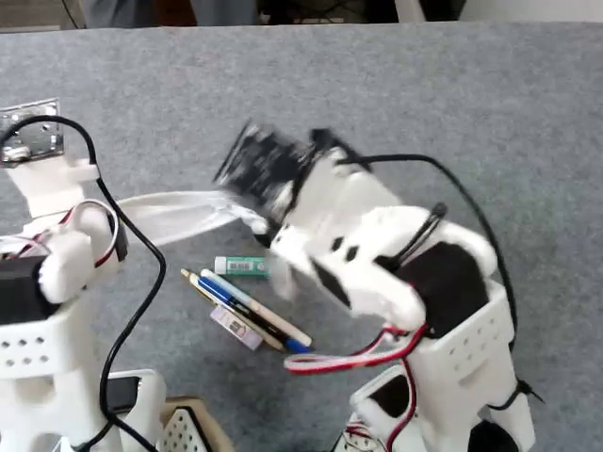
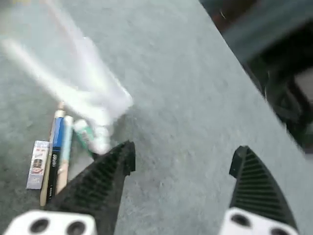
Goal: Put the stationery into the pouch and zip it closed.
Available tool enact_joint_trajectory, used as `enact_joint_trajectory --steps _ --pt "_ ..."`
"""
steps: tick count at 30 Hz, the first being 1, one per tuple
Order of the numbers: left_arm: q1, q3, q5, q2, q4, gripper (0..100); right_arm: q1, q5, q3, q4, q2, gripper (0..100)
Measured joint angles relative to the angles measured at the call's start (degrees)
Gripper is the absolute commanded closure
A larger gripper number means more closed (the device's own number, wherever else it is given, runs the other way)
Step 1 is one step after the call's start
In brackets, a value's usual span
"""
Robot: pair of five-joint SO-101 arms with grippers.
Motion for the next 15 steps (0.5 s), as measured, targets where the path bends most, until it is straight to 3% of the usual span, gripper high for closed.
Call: enact_joint_trajectory --steps 10,15 --pt "-7.5 -3.9 5.2 0.8 1.5 97 6.3 -7.4 -0.1 7.2 0.0 68.7" --pt "-12.3 2.4 7.5 1.5 1.5 97 6.3 -10.9 1.8 9.6 0.0 68.7"
